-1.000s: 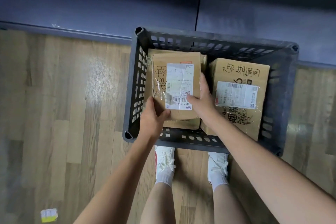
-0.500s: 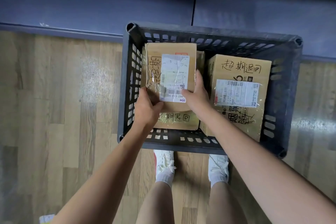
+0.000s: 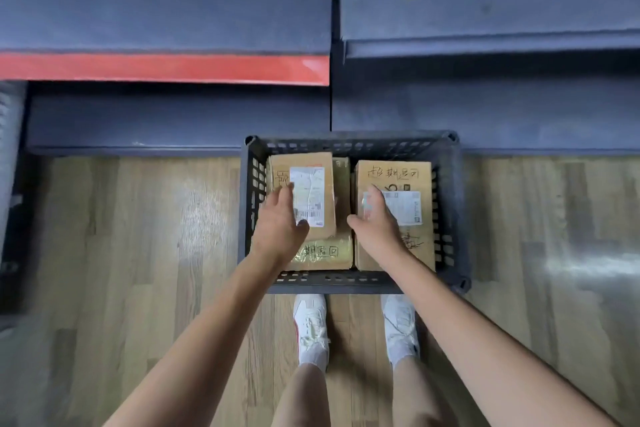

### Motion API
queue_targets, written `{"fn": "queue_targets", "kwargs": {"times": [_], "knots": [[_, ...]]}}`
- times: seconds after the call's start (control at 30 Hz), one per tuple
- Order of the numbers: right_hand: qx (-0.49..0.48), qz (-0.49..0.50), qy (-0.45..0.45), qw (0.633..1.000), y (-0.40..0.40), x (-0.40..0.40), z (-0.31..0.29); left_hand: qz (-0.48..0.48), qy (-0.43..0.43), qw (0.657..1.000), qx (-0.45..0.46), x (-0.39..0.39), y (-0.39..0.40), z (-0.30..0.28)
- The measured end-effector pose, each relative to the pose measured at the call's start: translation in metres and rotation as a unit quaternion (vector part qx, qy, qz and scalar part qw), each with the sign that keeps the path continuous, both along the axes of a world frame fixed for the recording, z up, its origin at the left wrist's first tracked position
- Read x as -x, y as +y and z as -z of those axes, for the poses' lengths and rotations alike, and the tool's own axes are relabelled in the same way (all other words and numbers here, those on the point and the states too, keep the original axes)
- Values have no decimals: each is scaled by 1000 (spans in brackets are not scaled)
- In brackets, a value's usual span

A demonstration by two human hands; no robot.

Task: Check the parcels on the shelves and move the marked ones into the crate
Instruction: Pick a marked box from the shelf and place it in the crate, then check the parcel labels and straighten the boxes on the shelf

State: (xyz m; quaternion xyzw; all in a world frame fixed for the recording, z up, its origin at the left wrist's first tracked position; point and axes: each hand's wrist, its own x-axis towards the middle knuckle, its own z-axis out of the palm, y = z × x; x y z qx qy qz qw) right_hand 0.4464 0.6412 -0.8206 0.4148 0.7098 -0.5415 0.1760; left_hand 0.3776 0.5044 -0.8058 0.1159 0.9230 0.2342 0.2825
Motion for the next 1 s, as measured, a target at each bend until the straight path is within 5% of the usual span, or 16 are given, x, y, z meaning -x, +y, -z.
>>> {"fn": "queue_targets", "kwargs": {"times": [0.13,0.5,1.0], "knots": [[-71,-47,47,995,37,-8,-88,74,93,993,-8,9,22,-93],[-228,18,211,950,71,-33,-326,125,263,940,-177,9,57,-337],[-432,86,296,848,127,-83,-527,258,354,861,-259,20,123,-497]]}}
